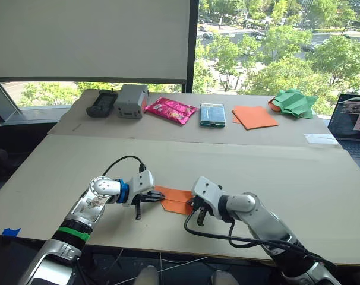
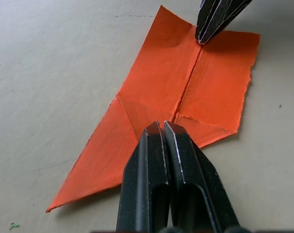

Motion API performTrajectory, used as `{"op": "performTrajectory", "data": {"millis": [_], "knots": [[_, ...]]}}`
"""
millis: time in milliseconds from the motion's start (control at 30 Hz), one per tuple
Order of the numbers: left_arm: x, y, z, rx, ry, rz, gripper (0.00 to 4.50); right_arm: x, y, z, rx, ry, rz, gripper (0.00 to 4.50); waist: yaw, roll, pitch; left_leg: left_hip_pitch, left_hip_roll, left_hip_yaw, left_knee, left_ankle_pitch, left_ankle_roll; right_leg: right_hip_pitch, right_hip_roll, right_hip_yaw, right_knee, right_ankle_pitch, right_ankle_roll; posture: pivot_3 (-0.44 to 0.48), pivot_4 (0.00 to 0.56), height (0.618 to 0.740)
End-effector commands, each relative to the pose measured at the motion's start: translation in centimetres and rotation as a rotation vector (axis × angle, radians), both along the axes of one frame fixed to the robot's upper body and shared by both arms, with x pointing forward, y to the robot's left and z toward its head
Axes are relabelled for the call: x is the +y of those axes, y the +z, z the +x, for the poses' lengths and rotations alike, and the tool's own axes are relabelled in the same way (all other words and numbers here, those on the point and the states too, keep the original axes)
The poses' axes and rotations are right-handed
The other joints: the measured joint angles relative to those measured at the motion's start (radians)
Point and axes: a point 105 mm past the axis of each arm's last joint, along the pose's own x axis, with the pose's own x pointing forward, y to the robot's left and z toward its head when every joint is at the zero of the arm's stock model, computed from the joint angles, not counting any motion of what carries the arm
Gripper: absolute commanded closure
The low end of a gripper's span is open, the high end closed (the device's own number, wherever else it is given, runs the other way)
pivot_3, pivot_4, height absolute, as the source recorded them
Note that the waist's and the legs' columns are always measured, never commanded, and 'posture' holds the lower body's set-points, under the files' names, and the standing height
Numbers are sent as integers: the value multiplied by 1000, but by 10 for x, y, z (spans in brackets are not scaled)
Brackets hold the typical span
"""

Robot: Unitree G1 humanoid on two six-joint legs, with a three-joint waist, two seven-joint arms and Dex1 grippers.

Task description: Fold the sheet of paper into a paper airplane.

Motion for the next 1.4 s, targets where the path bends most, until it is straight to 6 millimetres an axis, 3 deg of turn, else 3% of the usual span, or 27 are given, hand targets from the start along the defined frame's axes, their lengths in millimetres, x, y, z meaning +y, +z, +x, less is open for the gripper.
{"op": "performTrajectory", "data": {"millis": [33, 133, 267, 467, 567, 633, 1000, 1233, 1400], "knots": [[15, -25, -9, 81, 19, 98, 4355, -46, -55, -21, 225, -134, -170, 4470, 1, -1, -1, 0, 0, 0, 0, 0, 0, 0, 0, 0, 0, 0, 0, 0, 150, 702], [15, -27, -9, 82, 19, 102, 4355, -53, -56, -23, 223, -146, -189, 4470, 1, -2, -2, 0, 0, 0, 0, 0, -1, 0, -1, 0, -1, 0, 0, 0, 150, 702], [15, -26, -8, 81, 19, 101, 4355, -46, -40, -19, 176, -137, -139, 4470, 2, -2, -2, 0, -1, 0, 0, -1, -1, 0, -1, 0, -1, -1, 1, 0, 150, 702], [15, -24, -6, 74, 19, 99, 4355, -8, 54, -7, -76, -9, 191, 4470, -1, -1, 10, -2, -1, 0, 0, -1, -1, -2, -1, -1, -1, -1, 1, 0, 150, 702], [14, -22, -6, 72, 17, 97, 4355, 4, 86, -10, -130, 55, 319, 4470, -2, 2, 18, -2, -1, 0, 0, -1, -1, -2, -1, -1, -1, -1, 1, 0, 150, 702], [14, -21, -6, 71, 17, 96, 4355, 12, 94, -10, -143, 82, 346, 4470, -3, 3, 19, -2, -1, 0, 0, -1, -1, -2, -1, -1, -1, -1, 1, 0, 150, 702], [9, -12, -4, 57, 5, 75, 4355, 18, 29, 28, -81, -47, 147, 4470, -2, 1, 21, -4, -1, 0, 0, -1, -1, -3, -1, -1, -2, 0, 1, 0, 150, 702], [-7, 12, -3, 50, -45, -10, 4355, 9, -2, 25, 18, -62, 45, 4470, -3, 1, 20, -3, -1, 0, 0, -1, -1, -3, -1, -1, -1, 0, 1, 0, 150, 702], [-20, 7, -5, 53, -99, 5, 4355, 10, -8, 21, 34, -58, 27, 4470, -3, 0, 20, -3, -1, 0, 0, 0, -1, -3, -1, -1, -1, 0, 1, 0, 150, 702]]}}
